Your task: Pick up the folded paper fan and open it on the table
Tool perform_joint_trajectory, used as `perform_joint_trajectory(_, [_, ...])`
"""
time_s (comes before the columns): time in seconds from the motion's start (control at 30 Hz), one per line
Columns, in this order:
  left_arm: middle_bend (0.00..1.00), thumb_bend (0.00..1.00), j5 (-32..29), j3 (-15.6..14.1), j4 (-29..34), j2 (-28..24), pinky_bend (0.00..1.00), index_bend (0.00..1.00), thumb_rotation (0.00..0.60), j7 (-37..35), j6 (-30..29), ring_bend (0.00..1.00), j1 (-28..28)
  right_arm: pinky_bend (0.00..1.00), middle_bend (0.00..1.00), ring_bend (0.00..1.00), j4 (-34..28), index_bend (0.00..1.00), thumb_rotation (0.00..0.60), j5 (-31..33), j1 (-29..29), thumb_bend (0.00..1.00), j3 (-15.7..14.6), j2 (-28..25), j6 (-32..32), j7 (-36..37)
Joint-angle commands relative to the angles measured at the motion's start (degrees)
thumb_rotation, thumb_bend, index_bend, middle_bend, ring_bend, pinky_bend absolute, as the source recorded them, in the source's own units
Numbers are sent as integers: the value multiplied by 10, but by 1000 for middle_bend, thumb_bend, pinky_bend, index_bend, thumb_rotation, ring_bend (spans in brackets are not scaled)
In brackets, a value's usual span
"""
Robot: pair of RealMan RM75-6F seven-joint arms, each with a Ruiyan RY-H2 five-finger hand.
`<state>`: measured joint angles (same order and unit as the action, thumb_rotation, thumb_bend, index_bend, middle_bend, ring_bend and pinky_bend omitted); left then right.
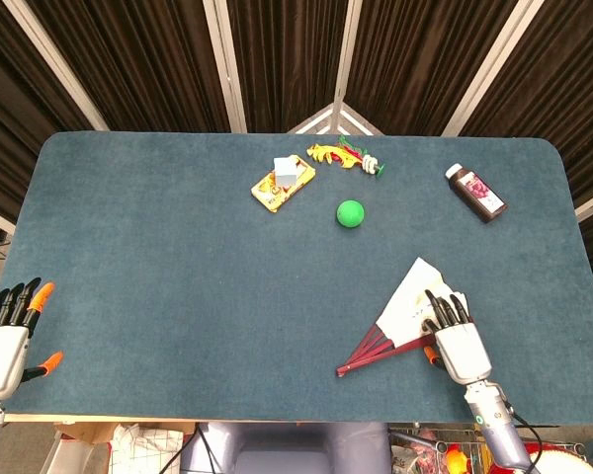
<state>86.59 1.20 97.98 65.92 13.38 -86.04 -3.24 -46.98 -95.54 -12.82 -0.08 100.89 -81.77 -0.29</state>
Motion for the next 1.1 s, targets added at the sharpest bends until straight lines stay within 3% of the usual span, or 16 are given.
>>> perform_joint_trajectory(0.03, [0,131,-1,0,0,1,0,32,600,1,0,0,0,112,54,154,7,487,600,0,-7,308,2,4,4,2])
perform_joint_trajectory(0.67, [0,131,-3,-2,0,6,0,32,600,17,5,0,-2,112,54,154,23,487,600,1,-20,308,6,2,-15,36])
perform_joint_trajectory(1.1, [0,131,-2,-3,2,4,0,34,600,12,4,0,-2,112,55,154,-33,516,600,-9,-33,309,13,-38,-43,48])
